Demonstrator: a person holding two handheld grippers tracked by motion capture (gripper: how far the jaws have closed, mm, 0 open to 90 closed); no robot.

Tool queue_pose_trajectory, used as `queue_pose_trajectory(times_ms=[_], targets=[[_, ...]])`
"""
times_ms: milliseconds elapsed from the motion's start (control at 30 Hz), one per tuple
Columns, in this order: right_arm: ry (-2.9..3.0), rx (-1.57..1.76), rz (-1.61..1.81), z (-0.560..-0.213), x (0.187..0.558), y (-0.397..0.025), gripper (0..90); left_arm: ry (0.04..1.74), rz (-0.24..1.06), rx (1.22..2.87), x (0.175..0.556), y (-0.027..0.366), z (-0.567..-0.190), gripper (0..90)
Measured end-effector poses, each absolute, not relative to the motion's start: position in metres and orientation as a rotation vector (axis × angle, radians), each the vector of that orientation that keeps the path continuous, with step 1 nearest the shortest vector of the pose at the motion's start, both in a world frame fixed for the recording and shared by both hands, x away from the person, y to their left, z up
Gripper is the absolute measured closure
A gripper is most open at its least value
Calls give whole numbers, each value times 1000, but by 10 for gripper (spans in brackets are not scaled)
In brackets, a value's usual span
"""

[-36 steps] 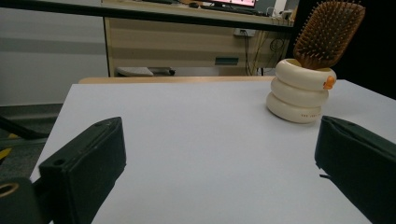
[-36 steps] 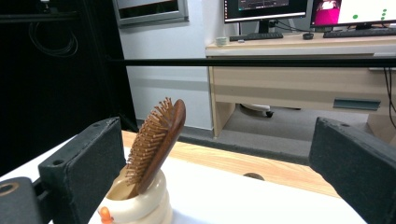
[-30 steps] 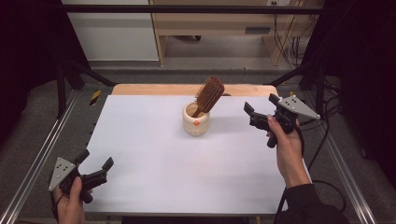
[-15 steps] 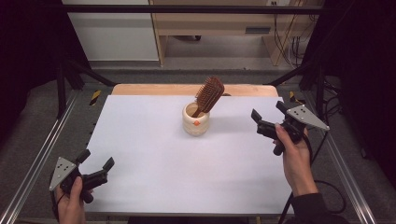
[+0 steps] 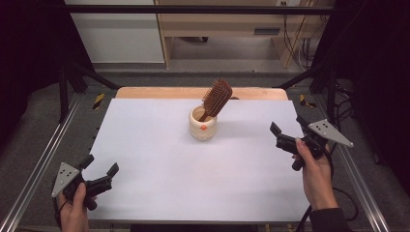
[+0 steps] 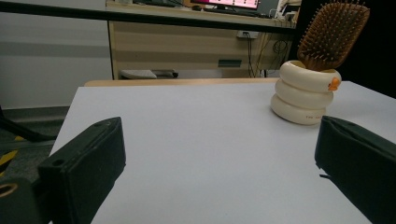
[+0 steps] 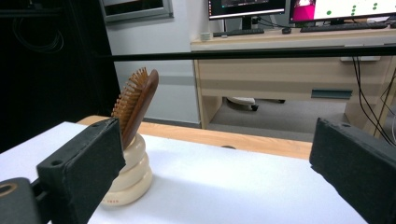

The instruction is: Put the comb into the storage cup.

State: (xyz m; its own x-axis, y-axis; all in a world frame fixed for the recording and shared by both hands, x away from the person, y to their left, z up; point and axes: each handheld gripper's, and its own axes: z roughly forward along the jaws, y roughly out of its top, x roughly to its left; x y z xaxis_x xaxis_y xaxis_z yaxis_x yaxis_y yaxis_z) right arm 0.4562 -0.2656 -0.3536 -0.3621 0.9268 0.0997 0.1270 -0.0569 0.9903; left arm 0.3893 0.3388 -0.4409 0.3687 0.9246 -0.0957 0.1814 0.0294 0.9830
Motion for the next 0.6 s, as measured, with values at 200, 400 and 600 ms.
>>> queue_pose_trajectory(times_ms=[200,400,600], targets=[[1535,1171,1489,-363,449,-271,41,1064,789,1444,389,340,-441,19],[1552,1178,1481,-372,444,-273,42,1065,789,1440,389,340,-441,19],[1559,1175,1471,-381,440,-273,45,1063,789,1441,390,340,-441,19]])
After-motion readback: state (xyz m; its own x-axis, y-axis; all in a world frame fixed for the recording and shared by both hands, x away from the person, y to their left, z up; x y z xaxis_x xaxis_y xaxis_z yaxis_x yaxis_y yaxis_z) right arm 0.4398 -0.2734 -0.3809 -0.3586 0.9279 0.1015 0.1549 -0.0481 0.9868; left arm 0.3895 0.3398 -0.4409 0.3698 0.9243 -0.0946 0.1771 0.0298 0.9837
